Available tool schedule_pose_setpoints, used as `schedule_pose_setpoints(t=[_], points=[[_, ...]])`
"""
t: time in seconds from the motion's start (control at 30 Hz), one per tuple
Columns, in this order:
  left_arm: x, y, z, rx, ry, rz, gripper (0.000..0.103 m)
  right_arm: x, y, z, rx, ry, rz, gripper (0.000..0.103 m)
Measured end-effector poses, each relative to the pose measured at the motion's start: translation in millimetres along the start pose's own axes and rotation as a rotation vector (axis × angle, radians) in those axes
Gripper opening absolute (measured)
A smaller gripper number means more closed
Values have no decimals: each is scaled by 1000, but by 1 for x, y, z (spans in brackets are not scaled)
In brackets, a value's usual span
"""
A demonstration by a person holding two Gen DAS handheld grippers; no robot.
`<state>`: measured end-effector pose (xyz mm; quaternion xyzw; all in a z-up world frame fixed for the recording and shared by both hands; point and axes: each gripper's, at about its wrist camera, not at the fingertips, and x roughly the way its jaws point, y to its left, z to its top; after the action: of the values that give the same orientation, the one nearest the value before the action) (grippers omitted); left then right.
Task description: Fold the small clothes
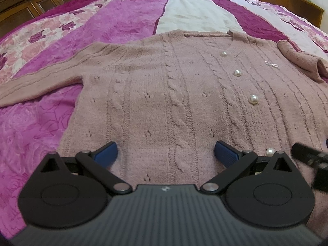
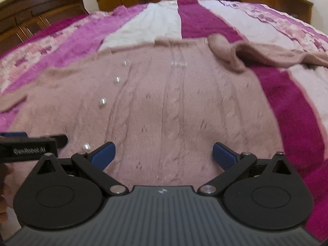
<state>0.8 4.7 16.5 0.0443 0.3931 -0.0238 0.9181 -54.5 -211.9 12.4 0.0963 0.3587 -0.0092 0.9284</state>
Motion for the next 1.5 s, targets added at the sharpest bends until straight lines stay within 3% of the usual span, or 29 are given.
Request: schedule_pose_setpoints(t=[0.2, 0.5, 0.93, 1.2, 1.5], points=[[-10, -2, 15, 1, -13, -34, 103, -20, -40, 35, 47, -53, 19, 103], [-14, -4, 37, -18, -14, -45, 103, -14, -121, 72, 158, -78, -70, 103], [-11, -10, 56, -23, 17, -45, 103, 36, -208, 120, 245, -134, -189, 103], [-3, -12, 61, -20, 40, -10, 103, 83, -270, 149, 419, -117, -231, 103], [8, -12, 62, -21, 72, 6, 103, 116, -292, 160, 446, -76, -322, 103]])
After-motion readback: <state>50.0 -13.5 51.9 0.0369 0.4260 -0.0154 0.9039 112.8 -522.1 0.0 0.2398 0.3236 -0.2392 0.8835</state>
